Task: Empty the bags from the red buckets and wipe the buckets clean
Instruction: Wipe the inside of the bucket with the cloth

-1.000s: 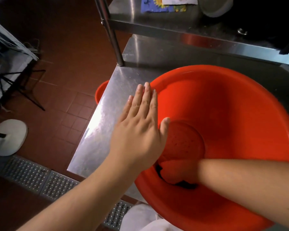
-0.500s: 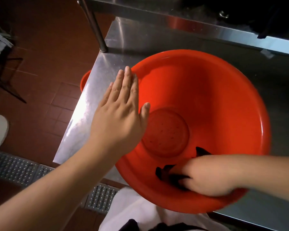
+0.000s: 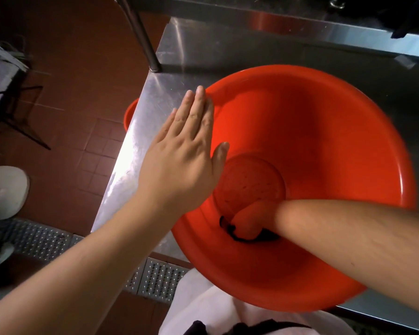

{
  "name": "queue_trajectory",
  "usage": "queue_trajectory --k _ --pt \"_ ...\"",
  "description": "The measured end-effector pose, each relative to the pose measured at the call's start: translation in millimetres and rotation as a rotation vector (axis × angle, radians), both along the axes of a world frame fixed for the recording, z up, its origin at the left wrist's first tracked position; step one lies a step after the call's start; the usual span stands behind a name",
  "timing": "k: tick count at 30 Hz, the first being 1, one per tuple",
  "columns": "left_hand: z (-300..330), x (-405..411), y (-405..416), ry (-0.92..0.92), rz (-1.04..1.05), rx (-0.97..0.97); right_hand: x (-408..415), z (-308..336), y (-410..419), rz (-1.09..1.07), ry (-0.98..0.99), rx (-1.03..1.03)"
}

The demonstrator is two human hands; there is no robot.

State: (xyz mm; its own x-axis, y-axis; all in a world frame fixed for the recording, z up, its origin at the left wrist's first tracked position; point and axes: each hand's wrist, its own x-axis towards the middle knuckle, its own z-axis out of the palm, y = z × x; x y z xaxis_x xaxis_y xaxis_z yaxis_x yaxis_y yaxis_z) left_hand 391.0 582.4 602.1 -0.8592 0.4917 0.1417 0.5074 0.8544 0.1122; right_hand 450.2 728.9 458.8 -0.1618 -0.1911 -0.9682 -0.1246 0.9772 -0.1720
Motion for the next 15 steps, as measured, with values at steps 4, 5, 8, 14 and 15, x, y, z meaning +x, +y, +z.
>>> queue_trajectory --k 4,5,8,14,15 --pt "8 -24 5 -0.032 -0.104 0.003 -2 4 -6 -0.115 0.045 -0.028" --pt "11 -30 8 -0.028 -0.129 0.006 -3 5 -9 -0.146 0.059 -0.045" --pt "19 -40 15 0.016 -0.117 0.006 -6 7 -13 -0.219 0.096 -0.066" --pt "16 31 12 -0.147 0.122 0.101 -10 6 -3 -0.236 0.062 -0.090" --pt "14 47 10 -0.154 0.165 0.074 -10 6 0 -0.228 0.086 -0.097"
